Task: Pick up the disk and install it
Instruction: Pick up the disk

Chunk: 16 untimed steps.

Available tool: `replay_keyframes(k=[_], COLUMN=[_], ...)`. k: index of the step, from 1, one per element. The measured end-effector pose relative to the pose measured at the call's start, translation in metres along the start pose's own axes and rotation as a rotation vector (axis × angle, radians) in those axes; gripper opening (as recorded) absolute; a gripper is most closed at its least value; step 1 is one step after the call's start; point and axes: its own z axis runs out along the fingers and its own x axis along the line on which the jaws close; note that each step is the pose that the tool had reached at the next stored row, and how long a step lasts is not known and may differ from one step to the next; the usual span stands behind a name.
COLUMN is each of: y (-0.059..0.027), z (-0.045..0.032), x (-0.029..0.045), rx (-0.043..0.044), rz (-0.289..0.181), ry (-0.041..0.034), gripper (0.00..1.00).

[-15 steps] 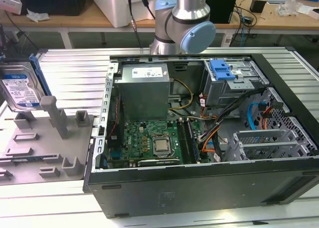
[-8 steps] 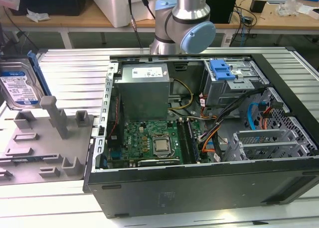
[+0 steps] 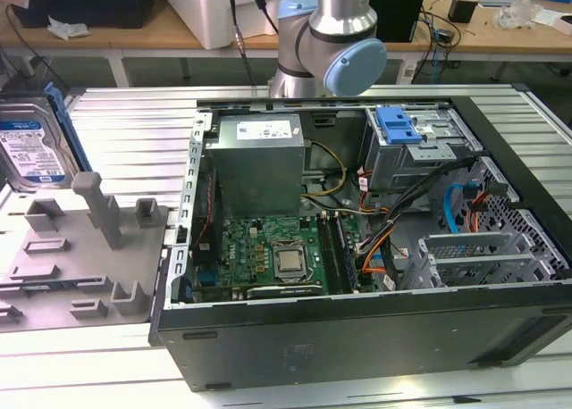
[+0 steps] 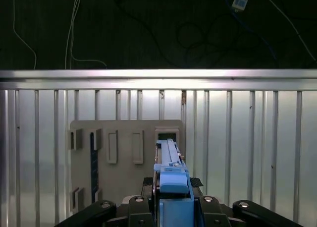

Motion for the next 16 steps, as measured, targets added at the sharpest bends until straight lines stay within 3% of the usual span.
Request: replay_keyframes(k=[14,16], y=[-0.0001,-0.0002], z=[-0.0166,-0.0293], x=[0.0015,0.0026], rx=[0.0,0.0], rz=[0.0,0.0], ry=[0.0003,0.0005], gripper=[0.37,0.37])
